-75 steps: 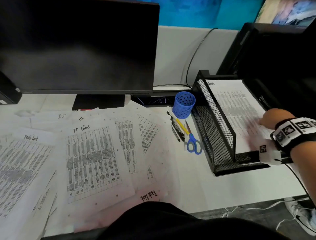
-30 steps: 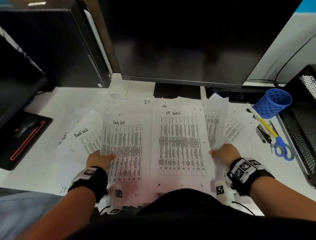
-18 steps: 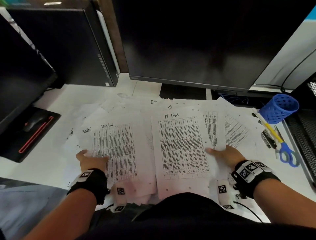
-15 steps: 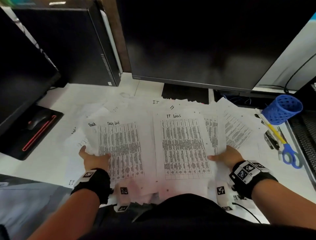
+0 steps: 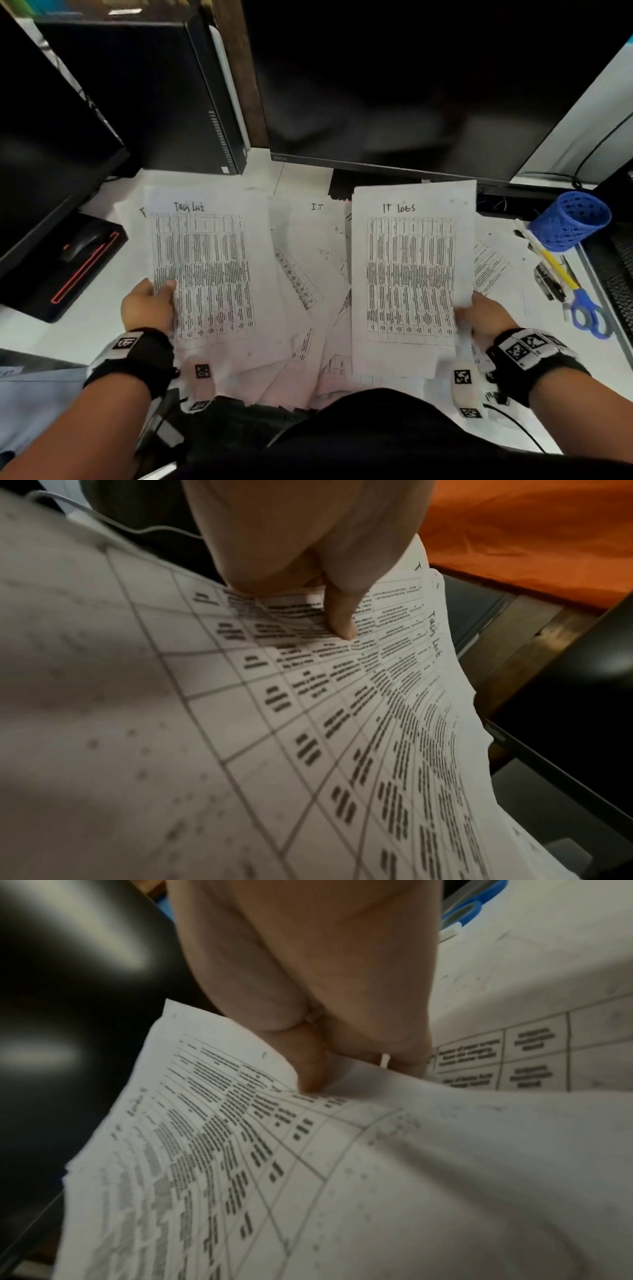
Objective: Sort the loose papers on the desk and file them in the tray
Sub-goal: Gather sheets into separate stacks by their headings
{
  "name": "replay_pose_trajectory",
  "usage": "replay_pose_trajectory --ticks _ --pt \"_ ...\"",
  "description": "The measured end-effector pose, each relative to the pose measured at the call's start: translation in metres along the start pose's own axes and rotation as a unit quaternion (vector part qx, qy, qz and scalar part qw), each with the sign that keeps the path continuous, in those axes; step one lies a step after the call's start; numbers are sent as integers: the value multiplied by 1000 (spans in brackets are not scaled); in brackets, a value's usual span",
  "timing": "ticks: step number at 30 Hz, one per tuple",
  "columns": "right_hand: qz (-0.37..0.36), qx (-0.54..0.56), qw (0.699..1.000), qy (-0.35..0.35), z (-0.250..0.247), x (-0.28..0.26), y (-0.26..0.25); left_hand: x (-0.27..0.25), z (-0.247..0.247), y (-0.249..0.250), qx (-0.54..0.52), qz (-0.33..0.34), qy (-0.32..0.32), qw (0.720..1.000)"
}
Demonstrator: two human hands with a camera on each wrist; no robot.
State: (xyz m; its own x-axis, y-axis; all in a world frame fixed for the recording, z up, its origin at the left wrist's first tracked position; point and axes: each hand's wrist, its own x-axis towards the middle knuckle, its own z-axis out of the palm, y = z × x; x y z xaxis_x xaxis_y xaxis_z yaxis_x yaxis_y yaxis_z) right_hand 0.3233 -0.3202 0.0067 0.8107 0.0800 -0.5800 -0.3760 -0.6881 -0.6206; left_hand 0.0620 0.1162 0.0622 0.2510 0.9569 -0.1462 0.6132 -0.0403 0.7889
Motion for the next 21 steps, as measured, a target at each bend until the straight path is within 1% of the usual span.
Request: replay_pose_trajectory --ticks 2,4,5,7,9,11,14,16,18,21 --pt "3 79 997 -2 -3 -20 -13 2 7 7 -11 4 -28 1000" --pt "17 178 983 -27 -4 -36 -25 -4 19 16 -33 6 -57 998" --pt "17 210 977 -40 -3 -39 -29 -11 26 23 -45 10 -72 996" --pt "5 232 971 -59 3 -41 -36 -28 41 39 -65 26 -119 990" --pt "-5 225 972 -70 13 -40 -41 -45 56 54 -69 21 -161 984" --pt "-12 221 972 -84 23 -36 -42 -59 70 63 -85 10 -220 972" --pt "-16 211 972 -105 33 -46 -56 -77 86 76 -107 29 -299 948" --pt "-23 226 967 -119 36 -55 -64 -85 93 82 -134 33 -324 936" --pt "-49 214 967 -130 40 -62 -68 -90 97 85 -162 19 -353 921" --pt "-95 130 979 -126 45 -66 -69 -96 97 84 -162 -3 -393 905"
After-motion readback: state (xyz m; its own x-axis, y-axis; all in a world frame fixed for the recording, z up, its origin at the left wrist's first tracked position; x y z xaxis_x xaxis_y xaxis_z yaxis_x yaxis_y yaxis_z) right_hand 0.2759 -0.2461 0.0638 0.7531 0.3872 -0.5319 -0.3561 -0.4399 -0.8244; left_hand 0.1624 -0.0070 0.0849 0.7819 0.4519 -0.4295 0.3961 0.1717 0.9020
